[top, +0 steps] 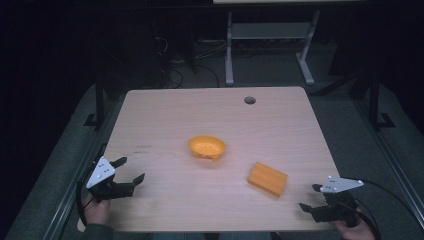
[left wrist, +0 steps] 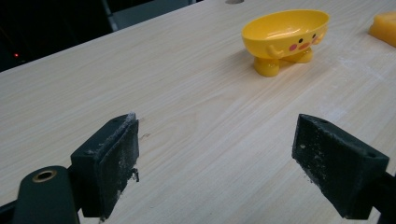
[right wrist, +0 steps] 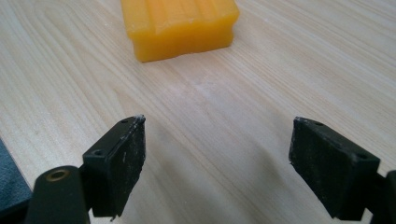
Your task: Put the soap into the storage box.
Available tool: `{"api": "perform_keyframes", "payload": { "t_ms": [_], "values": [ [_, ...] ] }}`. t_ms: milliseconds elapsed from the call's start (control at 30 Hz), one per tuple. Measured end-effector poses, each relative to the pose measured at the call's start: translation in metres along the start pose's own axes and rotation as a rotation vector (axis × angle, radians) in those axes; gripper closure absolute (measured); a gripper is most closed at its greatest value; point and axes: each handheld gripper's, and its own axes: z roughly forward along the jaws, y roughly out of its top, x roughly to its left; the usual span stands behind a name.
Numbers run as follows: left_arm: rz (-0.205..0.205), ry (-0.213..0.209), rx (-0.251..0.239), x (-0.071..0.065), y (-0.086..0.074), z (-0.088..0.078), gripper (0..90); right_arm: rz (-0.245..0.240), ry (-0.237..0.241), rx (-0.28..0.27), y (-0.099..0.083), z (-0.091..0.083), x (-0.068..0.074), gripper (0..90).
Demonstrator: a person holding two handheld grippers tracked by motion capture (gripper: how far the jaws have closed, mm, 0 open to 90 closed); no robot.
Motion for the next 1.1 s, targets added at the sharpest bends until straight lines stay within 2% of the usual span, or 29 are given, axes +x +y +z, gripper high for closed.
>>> {"api": "perform_keyframes", "payload": {
  "t_ms": [167,367,600,767,1100],
  "values": [
    [0.011,-0.003,0.006,-0.001,0.0,0.0,13.9,0.009,0.0,-0.001,0.0,-0.001,-0.001,17.6],
    [0.006,0.0,0.002,0.001,0.0,-0.001,13.9,-0.02,-0.001,0.021,0.006,0.003,0.0,17.5],
    [0.011,-0.004,-0.001,0.0,0.0,-0.001,13.9,-0.013,0.009,0.016,0.011,0.005,0.002,17.6],
    [0.007,-0.002,0.002,0.0,0.0,-0.001,13.9,-0.03,0.02,0.008,0.017,0.006,0.003,17.4],
    [0.006,-0.002,0.003,0.0,0.0,-0.001,13.9,-0.039,0.036,0.041,0.029,0.01,0.002,15.8]
  ]
}}
